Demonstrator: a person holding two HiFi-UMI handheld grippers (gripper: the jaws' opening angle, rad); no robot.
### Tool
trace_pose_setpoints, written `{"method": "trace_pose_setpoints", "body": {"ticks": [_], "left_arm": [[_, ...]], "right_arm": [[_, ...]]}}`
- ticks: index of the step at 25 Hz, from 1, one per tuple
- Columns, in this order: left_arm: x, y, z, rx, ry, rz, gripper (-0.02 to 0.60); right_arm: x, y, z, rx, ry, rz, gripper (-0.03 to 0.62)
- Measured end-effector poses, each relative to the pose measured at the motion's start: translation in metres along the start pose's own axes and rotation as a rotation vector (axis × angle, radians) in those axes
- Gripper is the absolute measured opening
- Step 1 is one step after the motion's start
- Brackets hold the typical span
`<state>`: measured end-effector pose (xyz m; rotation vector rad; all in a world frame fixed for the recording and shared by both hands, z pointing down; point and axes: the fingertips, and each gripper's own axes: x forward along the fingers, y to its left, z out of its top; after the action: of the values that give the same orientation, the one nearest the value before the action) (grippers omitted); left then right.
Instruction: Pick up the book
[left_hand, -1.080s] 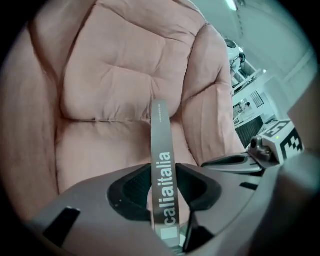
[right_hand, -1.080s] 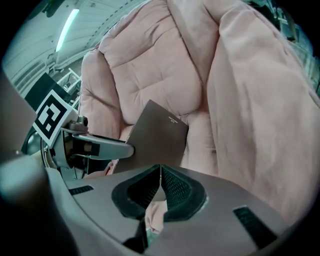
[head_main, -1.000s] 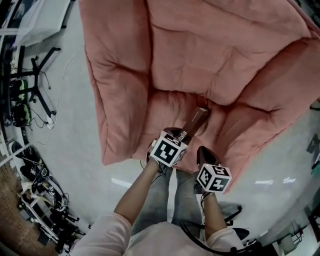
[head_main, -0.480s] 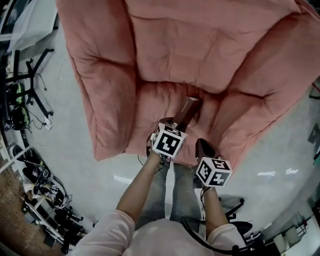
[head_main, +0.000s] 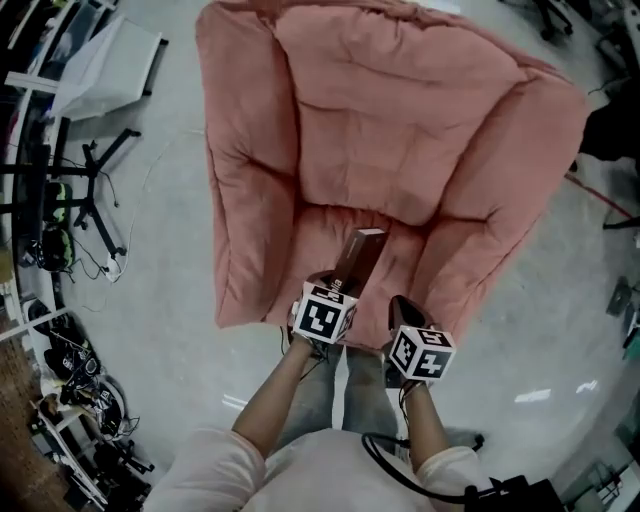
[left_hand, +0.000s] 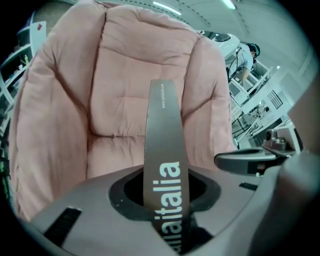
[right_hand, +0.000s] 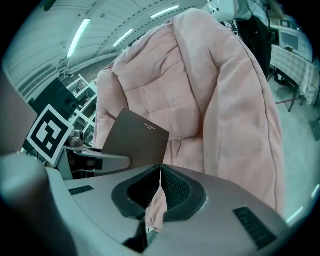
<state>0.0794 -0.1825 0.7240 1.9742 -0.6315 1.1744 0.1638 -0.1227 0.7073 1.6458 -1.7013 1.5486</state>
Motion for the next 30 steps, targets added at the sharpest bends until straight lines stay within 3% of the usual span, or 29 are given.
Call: {"method": "trace_pose_setpoints", "body": {"ticks": [10, 19, 24, 30], "left_arm": [[-0.143, -0.024, 0.002, -0.101, -0.230, 0.156, 0.144], [-0.223, -0.014, -0.043, -0.145, -0.349, 0.231, 0.144], [-0.261, -0.008, -0.074, -0.172, -0.414, 0.244, 0.144], [-0.304, -0.005, -0.106, -0.146, -0.462, 0.260, 0.144]], "right_arm": [[-0.086, 0.052, 0.028, -0.193, -0.049, 0.000, 0.032], [-0.123, 0.109, 0.010, -0.186, -0.114, 0.039, 0.031], [-0.139, 0.155, -0.011, -0.189, -0.150, 0.106, 0.031], [-0.160, 0.194, -0.038, -0.236, -0.184, 0.108, 0.031]]}}
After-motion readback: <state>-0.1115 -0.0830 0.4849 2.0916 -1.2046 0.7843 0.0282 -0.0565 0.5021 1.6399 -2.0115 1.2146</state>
